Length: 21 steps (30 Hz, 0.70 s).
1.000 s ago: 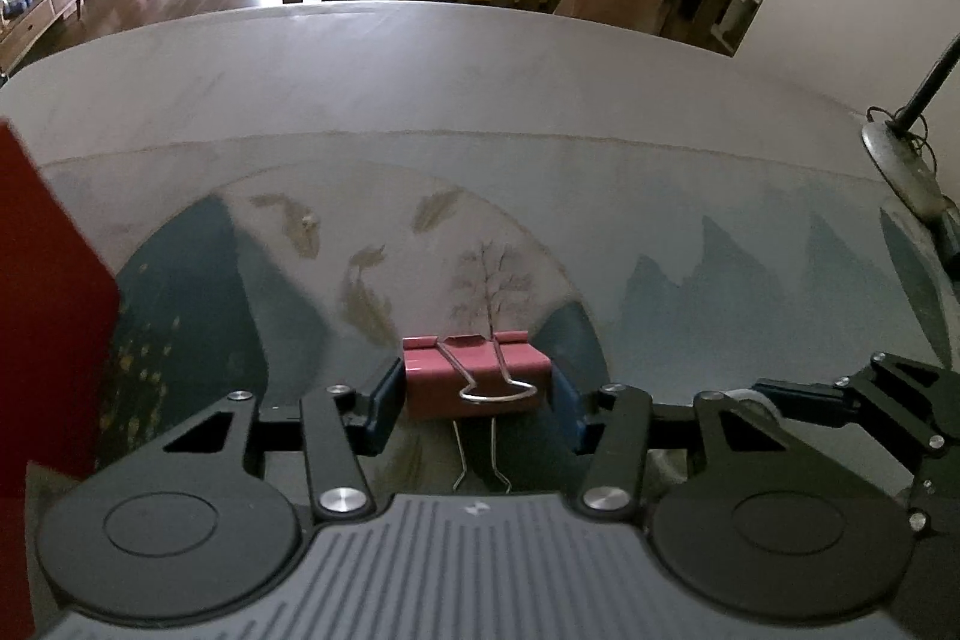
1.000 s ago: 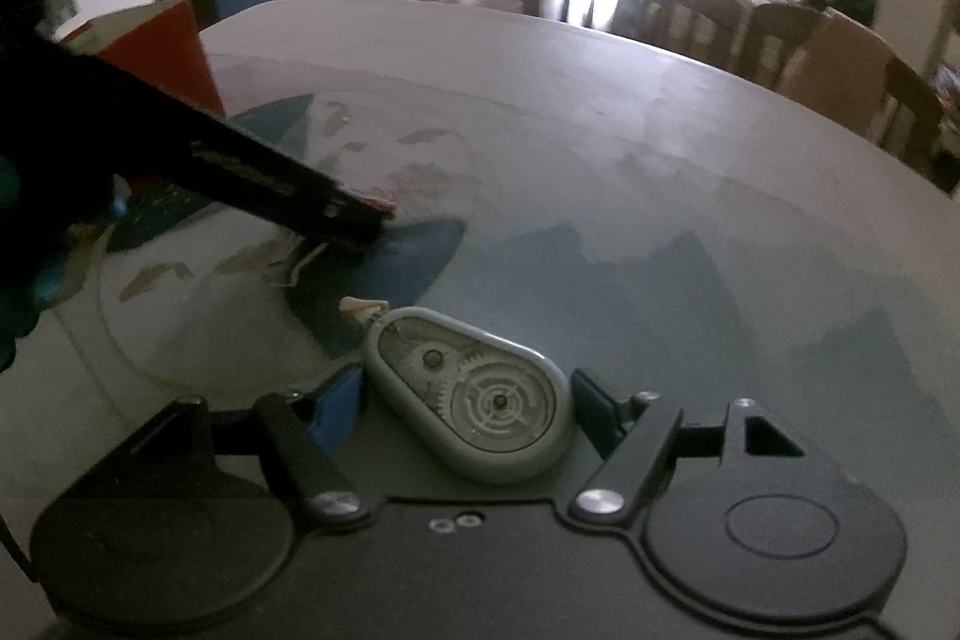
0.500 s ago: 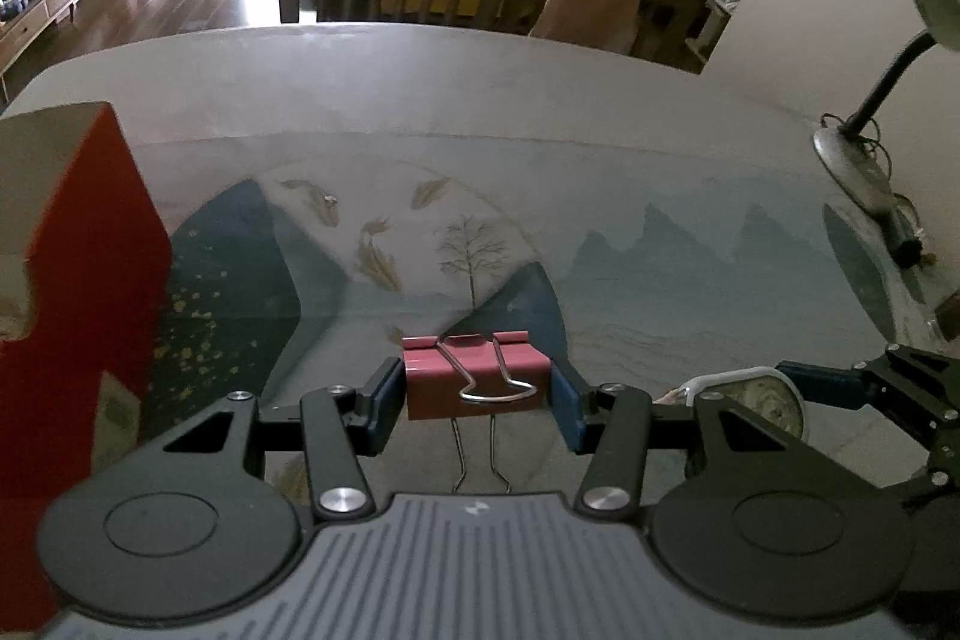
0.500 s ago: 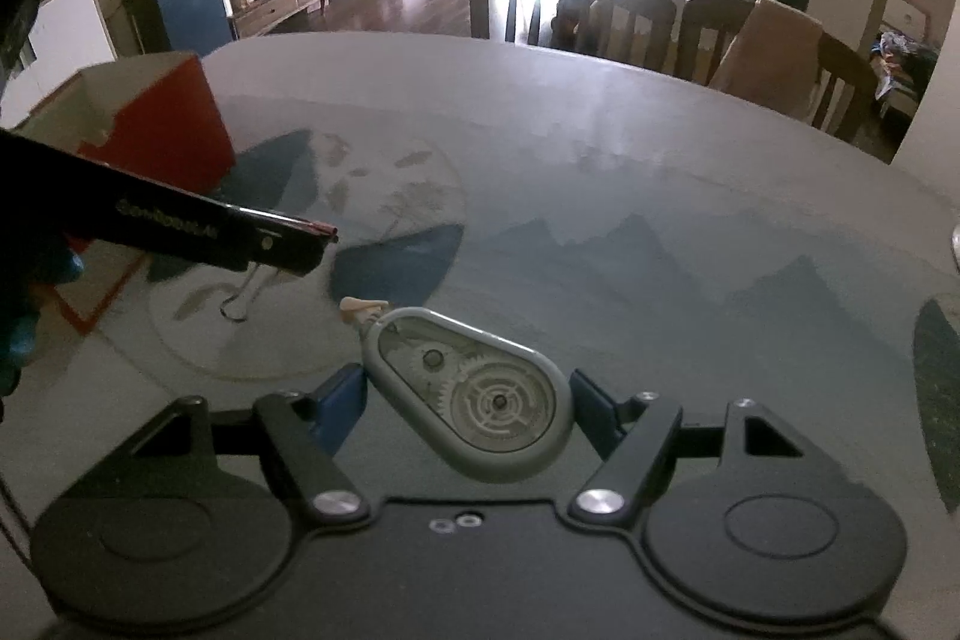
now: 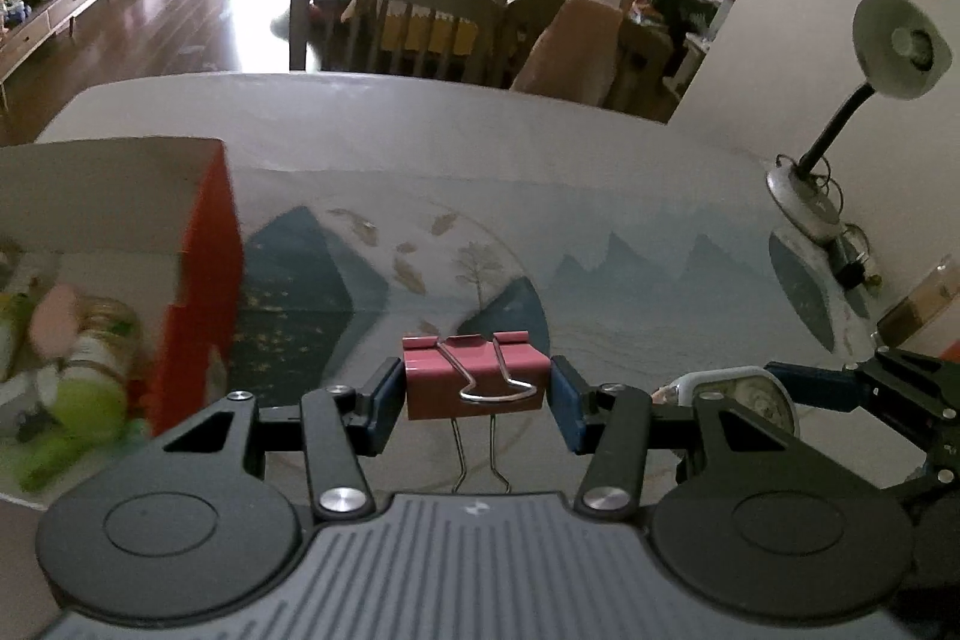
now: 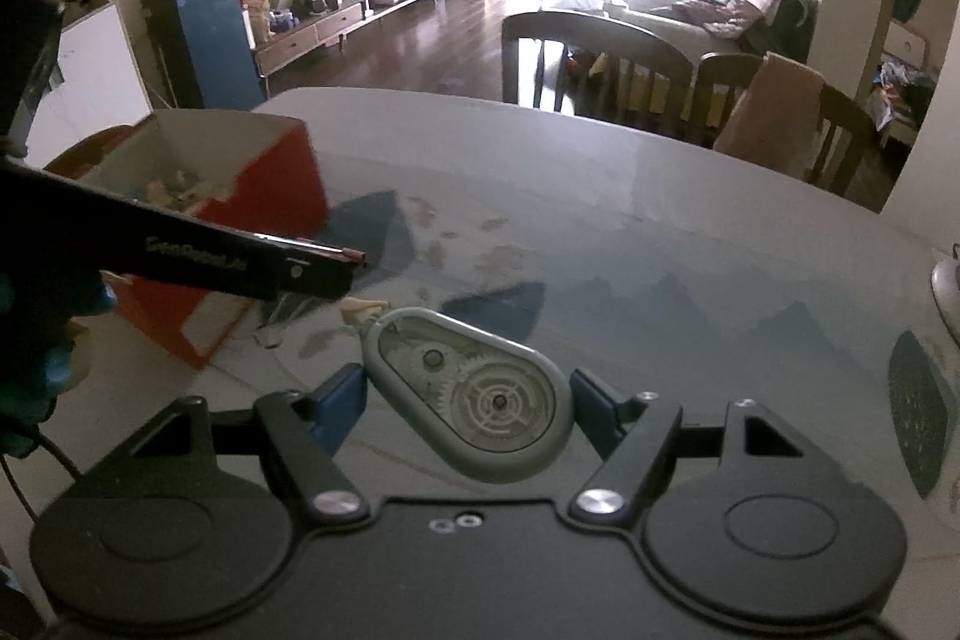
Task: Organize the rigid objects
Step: 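Carry the binder clip with the left gripper while the right carries the tape into the box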
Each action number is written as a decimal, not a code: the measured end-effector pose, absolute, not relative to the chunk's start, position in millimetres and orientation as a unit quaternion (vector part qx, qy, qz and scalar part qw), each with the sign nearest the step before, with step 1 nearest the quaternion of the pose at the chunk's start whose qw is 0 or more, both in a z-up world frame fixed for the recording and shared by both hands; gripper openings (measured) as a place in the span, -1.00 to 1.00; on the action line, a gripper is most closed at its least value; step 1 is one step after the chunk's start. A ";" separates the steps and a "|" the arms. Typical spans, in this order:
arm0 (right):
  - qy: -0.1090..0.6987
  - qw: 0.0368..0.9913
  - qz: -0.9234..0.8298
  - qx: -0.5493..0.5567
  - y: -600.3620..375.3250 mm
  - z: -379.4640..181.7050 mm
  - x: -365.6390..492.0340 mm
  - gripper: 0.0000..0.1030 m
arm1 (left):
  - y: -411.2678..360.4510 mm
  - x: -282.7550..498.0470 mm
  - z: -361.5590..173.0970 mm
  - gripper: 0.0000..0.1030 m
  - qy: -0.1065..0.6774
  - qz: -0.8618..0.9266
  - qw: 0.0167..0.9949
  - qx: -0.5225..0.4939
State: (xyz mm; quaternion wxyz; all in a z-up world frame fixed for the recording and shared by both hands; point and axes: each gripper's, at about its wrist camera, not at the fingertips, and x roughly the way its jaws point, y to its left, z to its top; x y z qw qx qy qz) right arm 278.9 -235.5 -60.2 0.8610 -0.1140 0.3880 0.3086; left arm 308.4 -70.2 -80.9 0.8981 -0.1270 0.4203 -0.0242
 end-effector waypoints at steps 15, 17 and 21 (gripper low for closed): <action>0.366 0.865 0.324 -0.111 -158.6 -22.8 229.2 0.43 | 5.7 245.8 -38.3 -0.01 0.373 -0.012 0.921 -0.114; 0.365 0.865 0.326 -0.113 -145.4 -20.2 223.7 0.43 | 18.2 238.9 -34.9 -0.01 0.369 -0.009 0.922 -0.115; 0.362 0.864 0.329 -0.116 -121.3 -18.0 215.3 0.43 | 45.1 225.9 -30.1 -0.01 0.366 -0.003 0.923 -0.117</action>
